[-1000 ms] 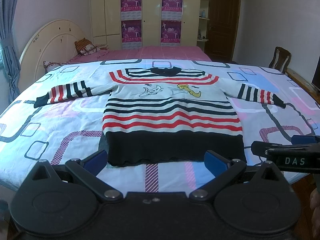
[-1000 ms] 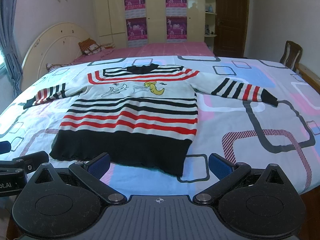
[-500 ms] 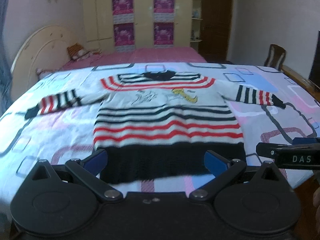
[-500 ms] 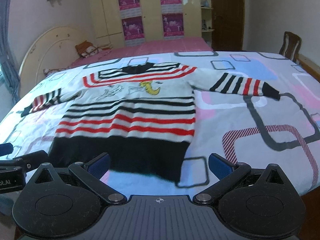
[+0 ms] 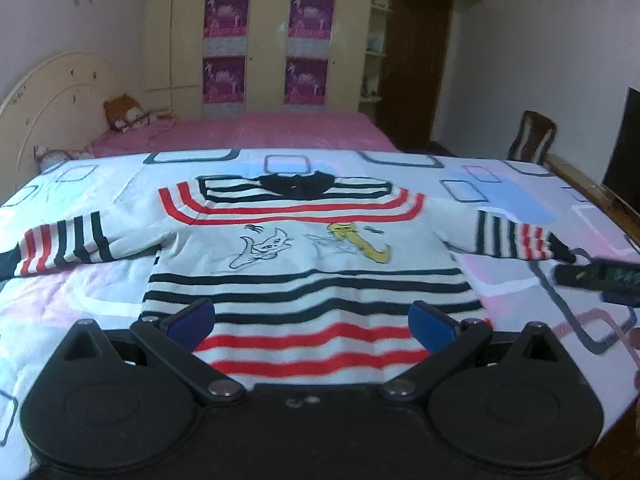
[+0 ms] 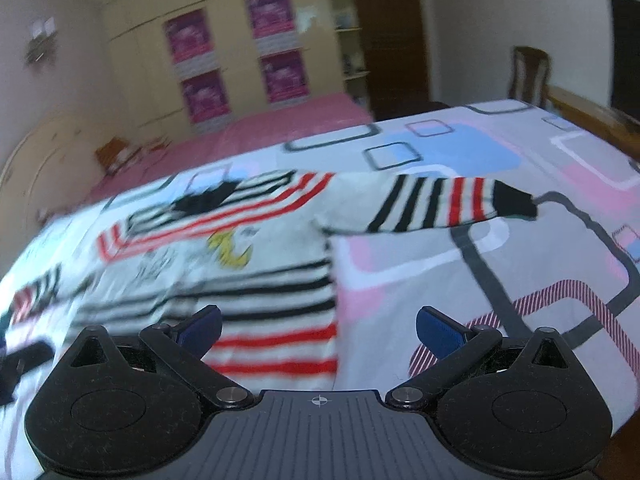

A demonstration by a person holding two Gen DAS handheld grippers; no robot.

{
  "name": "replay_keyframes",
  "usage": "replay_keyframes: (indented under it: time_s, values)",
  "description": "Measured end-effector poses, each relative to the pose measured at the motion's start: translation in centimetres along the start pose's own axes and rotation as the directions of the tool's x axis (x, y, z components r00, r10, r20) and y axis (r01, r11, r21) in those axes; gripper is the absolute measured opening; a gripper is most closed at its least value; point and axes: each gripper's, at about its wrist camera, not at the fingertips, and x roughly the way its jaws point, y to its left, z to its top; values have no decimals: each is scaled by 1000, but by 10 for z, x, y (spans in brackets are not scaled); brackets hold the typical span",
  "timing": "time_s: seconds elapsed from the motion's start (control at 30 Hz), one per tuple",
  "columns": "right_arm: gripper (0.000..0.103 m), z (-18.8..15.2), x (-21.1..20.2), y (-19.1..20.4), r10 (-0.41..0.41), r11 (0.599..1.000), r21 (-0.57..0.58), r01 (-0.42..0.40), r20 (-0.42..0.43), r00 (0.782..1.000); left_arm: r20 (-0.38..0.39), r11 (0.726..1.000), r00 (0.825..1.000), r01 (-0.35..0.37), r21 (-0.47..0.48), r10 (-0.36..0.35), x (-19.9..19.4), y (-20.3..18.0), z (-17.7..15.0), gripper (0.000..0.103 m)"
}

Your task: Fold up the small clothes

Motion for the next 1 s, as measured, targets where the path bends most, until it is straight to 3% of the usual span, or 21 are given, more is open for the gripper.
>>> replay_keyframes:
  time_s: [0.07,0.1,0.13,0.17,0.2,0.33,0.5,0.53,0.57,0.63,0.73,0.87,0.97,1.0]
  values:
    - [103,11,8,-14,-39,998,49,37,33,999,-7,1000,1000,-16,-11,16,19,4,9,103]
    - [98,18,13,-24,-63,996,72,59,50,997,-17,1000,1000,-5,-26,5,27,8,11,103]
    - [82,23,17,-32,-84,993,92,78,57,995,-33,999,999,9,-45,-10,37,10,16,101]
    - [46,29,23,-42,-100,989,116,94,46,994,-46,998,998,33,-51,-35,46,10,18,100]
    - [41,33,29,-51,-110,985,140,104,33,993,-56,997,997,53,-50,-56,55,8,20,96]
    - [41,51,61,-99,-134,965,232,126,19,991,-79,999,996,35,-34,-38,93,-7,27,103]
    - [42,65,124,-170,-151,914,375,152,-32,988,-148,999,989,-22,-43,16,140,-27,41,103]
    - [47,69,139,-187,-159,899,407,163,-43,986,-154,999,988,-8,-39,2,148,-30,45,103]
    - [64,70,148,-198,-165,887,431,167,-41,985,-156,1000,988,1,-30,-6,156,-35,49,103]
    - [69,73,166,-223,-159,859,488,156,-35,987,-156,1000,987,-29,-5,28,169,-44,57,103]
    - [68,75,186,-246,-108,835,539,112,-39,993,-169,998,984,-54,-13,51,189,-53,67,103]
    - [62,72,194,-253,-97,829,551,96,-26,995,-180,998,981,-68,-11,65,202,-62,74,103]
    - [49,71,193,-248,-137,840,527,129,-25,990,-190,998,980,-62,-2,61,209,-66,76,103]
    - [40,70,192,-249,-140,836,534,129,-19,990,-188,998,980,-58,-1,57,211,-66,78,103]
